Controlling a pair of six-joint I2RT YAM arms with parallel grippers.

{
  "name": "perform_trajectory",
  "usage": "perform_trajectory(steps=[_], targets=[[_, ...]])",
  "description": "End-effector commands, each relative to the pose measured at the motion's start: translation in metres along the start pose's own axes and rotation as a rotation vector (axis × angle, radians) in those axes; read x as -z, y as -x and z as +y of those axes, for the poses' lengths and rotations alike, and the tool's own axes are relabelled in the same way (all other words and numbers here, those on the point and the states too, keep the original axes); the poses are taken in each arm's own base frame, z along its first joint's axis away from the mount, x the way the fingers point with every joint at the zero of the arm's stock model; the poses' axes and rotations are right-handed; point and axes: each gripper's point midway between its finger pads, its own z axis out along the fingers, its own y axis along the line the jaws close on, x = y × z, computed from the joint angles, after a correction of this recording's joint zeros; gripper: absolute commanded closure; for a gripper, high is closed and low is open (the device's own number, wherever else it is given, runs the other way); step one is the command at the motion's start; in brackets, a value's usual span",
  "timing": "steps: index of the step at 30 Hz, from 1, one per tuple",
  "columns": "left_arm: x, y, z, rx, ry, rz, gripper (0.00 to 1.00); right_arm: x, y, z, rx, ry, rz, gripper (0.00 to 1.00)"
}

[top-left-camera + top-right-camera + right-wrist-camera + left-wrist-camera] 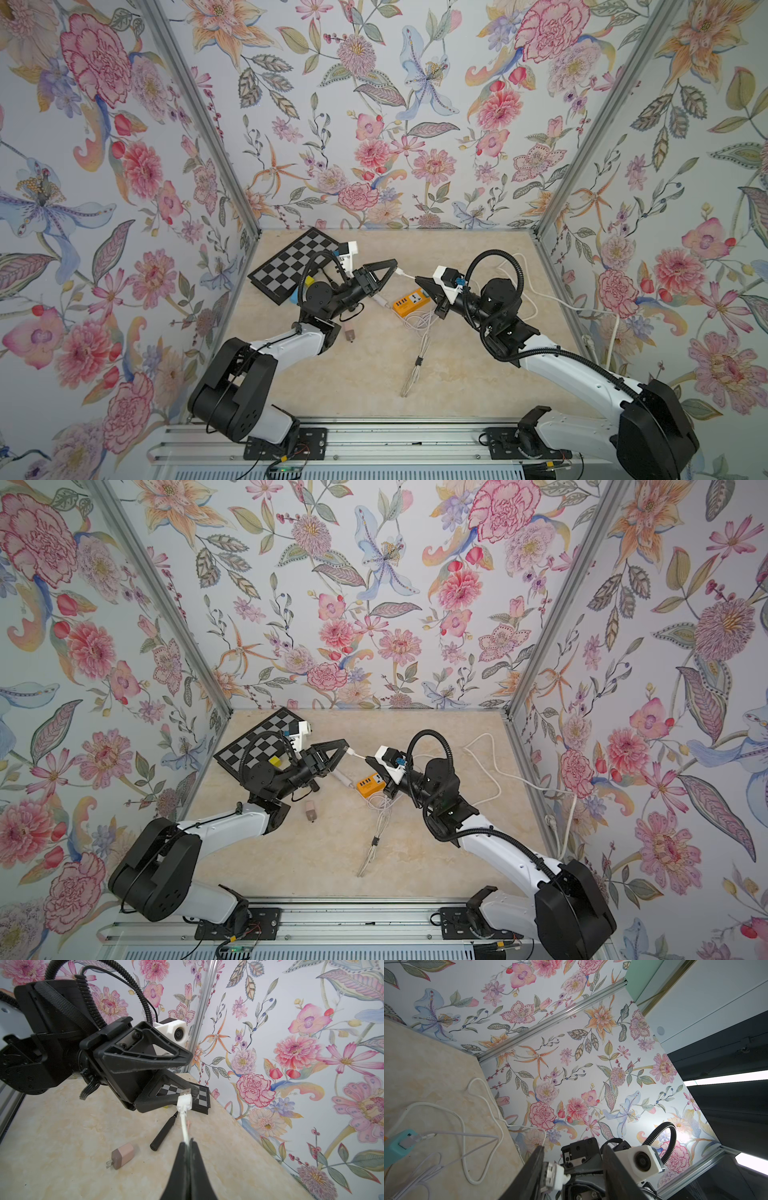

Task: Charge the electric toothbrush
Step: Pick up the charging cable from the center of the board.

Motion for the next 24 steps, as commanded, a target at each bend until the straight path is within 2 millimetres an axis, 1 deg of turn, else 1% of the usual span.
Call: perform_trajectory(steps=[1, 4, 6, 9, 10, 11, 12, 13, 14, 15, 16, 18, 20, 22, 24], targets=[[-0.001, 0.005, -0.031, -0.048, -0.089, 0.004, 0.64, -0.007, 0.021, -0.004, -0.003, 0.010, -0.061, 1.00], [-0.002, 0.004, -0.033, -0.074, -0.073, 0.007, 0.71, -0.010, 0.019, -0.001, -0.014, 0.028, -0.057, 1.00], [-0.002, 0.004, -0.034, -0.089, -0.060, 0.010, 0.79, -0.011, 0.017, 0.000, -0.022, 0.028, -0.052, 1.00], [-0.002, 0.004, -0.038, -0.125, -0.057, 0.015, 0.97, -0.011, 0.016, 0.000, -0.050, 0.033, -0.047, 1.00], [-0.003, 0.005, -0.039, -0.147, -0.046, 0.016, 1.00, -0.010, 0.017, 0.001, -0.071, 0.041, -0.045, 0.97], [-0.003, 0.007, -0.039, -0.177, -0.034, 0.015, 1.00, -0.010, 0.019, 0.004, -0.109, 0.056, -0.041, 0.88], [-0.004, 0.007, -0.039, -0.206, -0.023, 0.017, 1.00, -0.010, 0.020, 0.007, -0.157, 0.078, -0.034, 0.76], [-0.006, 0.009, -0.039, -0.247, -0.006, 0.021, 1.00, -0.008, 0.025, 0.011, -0.225, 0.113, -0.034, 0.60], [-0.009, 0.011, -0.039, -0.290, 0.010, 0.030, 1.00, -0.006, 0.031, 0.015, -0.308, 0.152, -0.037, 0.46], [-0.012, 0.013, -0.041, -0.321, 0.016, 0.034, 1.00, -0.005, 0.037, 0.016, -0.392, 0.180, -0.040, 0.38], [-0.014, 0.014, -0.044, -0.342, 0.008, 0.036, 1.00, -0.004, 0.044, 0.016, -0.484, 0.208, -0.043, 0.34], [-0.019, 0.016, -0.053, -0.354, -0.026, 0.037, 1.00, -0.004, 0.056, 0.010, -0.644, 0.253, -0.046, 0.34], [-0.022, 0.019, -0.059, -0.363, -0.040, 0.032, 1.00, -0.004, 0.067, 0.003, -0.764, 0.296, -0.087, 0.37], [-0.023, 0.022, -0.060, -0.369, -0.040, 0.027, 1.00, -0.002, 0.077, 0.000, -0.827, 0.344, -0.148, 0.42], [-0.024, 0.021, -0.062, -0.366, -0.047, 0.027, 1.00, -0.005, 0.079, -0.003, -0.875, 0.379, -0.175, 0.49]])
